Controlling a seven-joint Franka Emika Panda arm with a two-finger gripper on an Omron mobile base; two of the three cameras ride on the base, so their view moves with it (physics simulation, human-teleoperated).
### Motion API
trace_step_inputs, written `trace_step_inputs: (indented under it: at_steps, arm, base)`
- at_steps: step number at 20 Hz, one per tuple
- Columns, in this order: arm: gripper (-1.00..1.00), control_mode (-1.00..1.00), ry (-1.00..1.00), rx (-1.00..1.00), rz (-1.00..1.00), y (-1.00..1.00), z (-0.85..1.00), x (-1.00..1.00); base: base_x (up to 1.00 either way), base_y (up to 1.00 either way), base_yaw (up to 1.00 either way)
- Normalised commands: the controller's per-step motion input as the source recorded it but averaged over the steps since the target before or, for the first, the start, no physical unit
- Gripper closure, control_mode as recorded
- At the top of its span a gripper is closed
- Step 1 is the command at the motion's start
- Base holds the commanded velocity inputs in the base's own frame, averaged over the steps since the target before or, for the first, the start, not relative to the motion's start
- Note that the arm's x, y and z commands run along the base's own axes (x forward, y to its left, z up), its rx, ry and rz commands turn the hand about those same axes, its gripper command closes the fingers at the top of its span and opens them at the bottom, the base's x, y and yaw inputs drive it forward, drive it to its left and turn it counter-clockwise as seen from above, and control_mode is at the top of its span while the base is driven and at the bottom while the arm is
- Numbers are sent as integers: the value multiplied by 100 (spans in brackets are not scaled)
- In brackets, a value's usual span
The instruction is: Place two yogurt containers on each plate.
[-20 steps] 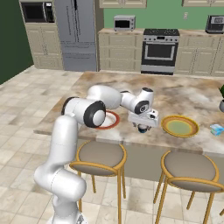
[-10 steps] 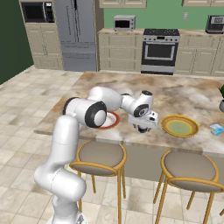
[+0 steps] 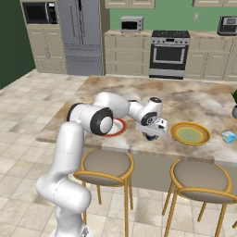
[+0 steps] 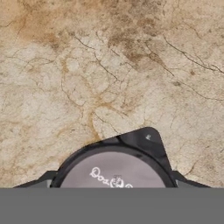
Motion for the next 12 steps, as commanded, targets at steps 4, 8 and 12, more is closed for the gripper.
trace_step_inputs:
  at_steps: [4,8,12]
  arm:
    - [100,-100,0,0,0,3,6,0]
    - [100,-100,0,-1,0,38,22,0]
    - [100,-100,1,-2,0,63,26,0]
  base:
    - [0,0,0]
    - [0,0,0]
    - [0,0,0]
